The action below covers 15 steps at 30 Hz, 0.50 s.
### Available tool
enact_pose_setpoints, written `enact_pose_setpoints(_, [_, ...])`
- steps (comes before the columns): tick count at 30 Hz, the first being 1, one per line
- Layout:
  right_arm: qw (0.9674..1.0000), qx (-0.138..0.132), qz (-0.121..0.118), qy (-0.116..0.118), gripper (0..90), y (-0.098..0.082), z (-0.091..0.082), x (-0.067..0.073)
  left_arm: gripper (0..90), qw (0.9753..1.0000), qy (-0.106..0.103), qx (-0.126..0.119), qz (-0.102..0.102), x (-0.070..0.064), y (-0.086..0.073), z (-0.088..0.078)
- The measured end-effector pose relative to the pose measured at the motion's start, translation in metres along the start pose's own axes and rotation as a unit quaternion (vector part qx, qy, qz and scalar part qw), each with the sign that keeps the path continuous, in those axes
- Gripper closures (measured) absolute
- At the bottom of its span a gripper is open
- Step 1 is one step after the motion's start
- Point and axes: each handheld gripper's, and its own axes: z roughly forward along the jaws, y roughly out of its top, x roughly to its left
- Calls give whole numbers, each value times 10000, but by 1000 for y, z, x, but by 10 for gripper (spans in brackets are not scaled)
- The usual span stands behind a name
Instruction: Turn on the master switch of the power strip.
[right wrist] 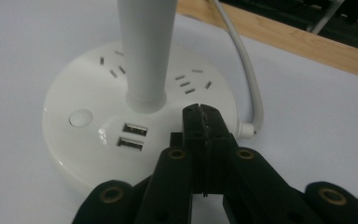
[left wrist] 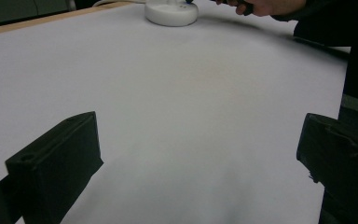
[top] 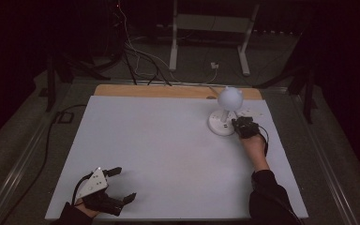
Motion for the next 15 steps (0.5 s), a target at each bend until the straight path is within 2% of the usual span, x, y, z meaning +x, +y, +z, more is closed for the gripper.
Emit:
enact_pose_setpoints(3, [10000, 25, -39, -24, 900, 1, 0, 1, 2, 10000, -4, 17, 32, -1, 0, 0])
enact_pose_setpoints(6, [10000, -14, 47, -34, 900, 2, -3, -1, 2, 10000, -2, -4, 37, -1, 0, 0])
enact_pose_setpoints(12, [9999, -111, 75, 67, 890, 3, -11, -3, 2, 10000, -1, -8, 25, 0, 0, 0])
enact_pose_setpoints(13, [9998, -126, 91, 96, 881, 4, -12, -4, 2, 10000, 4, -6, 27, -1, 1, 0])
enact_pose_setpoints(14, [9997, -148, 90, 158, 834, 6, -15, -3, 2, 10000, 9, -4, 33, -1, 1, 0])
enact_pose_setpoints(15, [9997, -148, 90, 158, 834, 6, -15, -3, 2, 10000, 10, -8, 29, -1, 1, 0])
